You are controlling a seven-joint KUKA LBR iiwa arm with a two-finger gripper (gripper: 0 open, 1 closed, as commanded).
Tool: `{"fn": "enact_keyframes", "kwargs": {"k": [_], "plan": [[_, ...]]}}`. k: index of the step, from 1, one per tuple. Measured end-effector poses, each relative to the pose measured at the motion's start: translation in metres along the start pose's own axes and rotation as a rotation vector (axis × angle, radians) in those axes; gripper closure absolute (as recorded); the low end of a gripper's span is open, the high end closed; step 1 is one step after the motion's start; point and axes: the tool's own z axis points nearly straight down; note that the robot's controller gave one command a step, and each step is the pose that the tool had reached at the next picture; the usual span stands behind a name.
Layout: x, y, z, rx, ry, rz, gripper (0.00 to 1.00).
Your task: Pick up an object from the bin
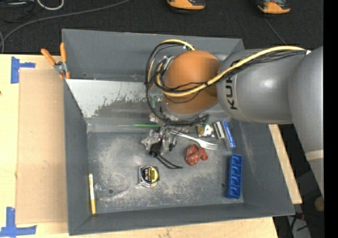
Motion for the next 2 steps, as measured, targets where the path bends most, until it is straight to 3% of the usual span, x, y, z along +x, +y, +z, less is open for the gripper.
{"fn": "enact_keyframes", "kwargs": {"k": [2], "plan": [[-0.002,-0.001,-0.039,0.003,-0.003,0.003,1.00]]}}
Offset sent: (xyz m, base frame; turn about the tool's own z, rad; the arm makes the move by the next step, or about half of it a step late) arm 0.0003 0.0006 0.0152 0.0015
